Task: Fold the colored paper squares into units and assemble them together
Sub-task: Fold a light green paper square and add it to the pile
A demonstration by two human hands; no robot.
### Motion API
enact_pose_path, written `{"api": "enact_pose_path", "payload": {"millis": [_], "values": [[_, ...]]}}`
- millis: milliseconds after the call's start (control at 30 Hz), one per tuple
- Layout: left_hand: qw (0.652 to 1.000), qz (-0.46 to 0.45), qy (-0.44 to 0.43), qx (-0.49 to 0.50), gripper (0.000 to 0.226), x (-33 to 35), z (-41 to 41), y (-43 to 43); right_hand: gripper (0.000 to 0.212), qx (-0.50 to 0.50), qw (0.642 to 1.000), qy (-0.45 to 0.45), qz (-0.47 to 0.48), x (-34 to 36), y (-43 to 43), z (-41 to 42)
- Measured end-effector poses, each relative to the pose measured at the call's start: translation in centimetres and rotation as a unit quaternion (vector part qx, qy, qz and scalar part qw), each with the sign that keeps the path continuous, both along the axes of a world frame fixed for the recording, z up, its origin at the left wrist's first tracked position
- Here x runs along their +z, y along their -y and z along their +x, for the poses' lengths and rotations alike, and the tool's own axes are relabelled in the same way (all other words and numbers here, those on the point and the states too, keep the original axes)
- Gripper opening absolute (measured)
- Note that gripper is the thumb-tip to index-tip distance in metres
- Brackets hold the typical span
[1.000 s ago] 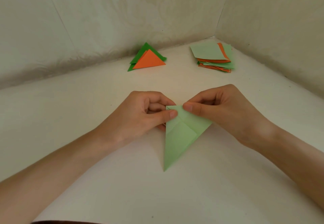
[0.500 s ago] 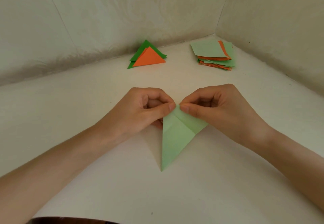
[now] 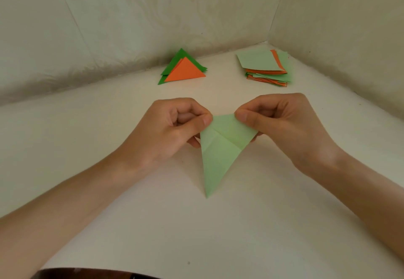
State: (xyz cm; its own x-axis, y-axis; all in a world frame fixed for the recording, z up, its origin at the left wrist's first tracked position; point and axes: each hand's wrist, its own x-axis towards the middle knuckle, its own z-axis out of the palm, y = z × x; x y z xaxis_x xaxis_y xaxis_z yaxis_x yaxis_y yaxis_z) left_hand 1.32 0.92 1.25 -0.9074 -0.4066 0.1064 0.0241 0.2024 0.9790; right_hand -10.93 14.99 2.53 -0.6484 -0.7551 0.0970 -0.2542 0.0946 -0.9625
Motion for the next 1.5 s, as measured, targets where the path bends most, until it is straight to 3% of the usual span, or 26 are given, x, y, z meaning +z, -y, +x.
{"api": "enact_pose_path", "payload": {"millis": [67, 133, 200, 367, 600, 833, 933, 1000, 1200, 1333, 1500], "values": [[1.000, 0.005, -0.015, 0.021, 0.012, -0.1, -0.2, -0.1, 0.008, -0.008, 0.999, 0.046, -0.007, -0.2, 0.1, 0.1], [0.998, 0.017, -0.034, 0.053, 0.012, -0.3, -0.2, -0.2, 0.032, 0.011, 0.992, 0.123, 0.015, -0.3, 0.1, 0.2], [0.996, 0.028, -0.045, 0.078, 0.012, -0.4, -0.3, -0.4, 0.037, 0.042, 0.985, 0.162, 0.036, -0.4, 0.3, 0.5], [0.994, 0.081, -0.031, 0.073, 0.010, -0.2, -0.5, -0.5, 0.015, 0.015, 0.985, 0.172, -0.004, -0.5, 0.5, 0.6], [0.986, 0.162, -0.026, 0.006, 0.020, 0.2, -0.2, 0.1, 0.022, 0.025, 0.977, 0.198, -0.072, -0.4, 0.2, 0.1], [0.983, 0.184, -0.026, 0.006, 0.025, 0.1, -0.1, 0.6, 0.035, 0.059, 0.994, 0.068, -0.069, -0.9, 0.0, -0.1], [0.986, 0.167, -0.020, 0.012, 0.004, 0.1, -0.1, 0.4, 0.034, 0.059, 0.996, 0.008, -0.062, -1.0, -0.1, -0.1], [0.988, 0.150, -0.015, 0.017, 0.012, 0.0, -0.1, 0.4, 0.035, 0.053, 0.997, -0.031, -0.055, -1.2, -0.2, 0.0], [0.991, 0.132, -0.001, -0.004, 0.014, -0.1, -0.1, 0.3, 0.011, 0.071, 0.996, -0.005, -0.046, -1.1, -0.3, -0.2], [0.995, 0.088, 0.015, -0.043, 0.011, -0.1, 0.0, -0.1, 0.010, 0.074, 0.994, -0.077, 0.011, -1.6, 0.0, -0.1], [0.996, 0.088, -0.007, -0.013, 0.013, 0.0, -0.1, -0.2, 0.006, 0.039, 0.996, -0.078, -0.025, -1.6, 0.1, -0.1]]}}
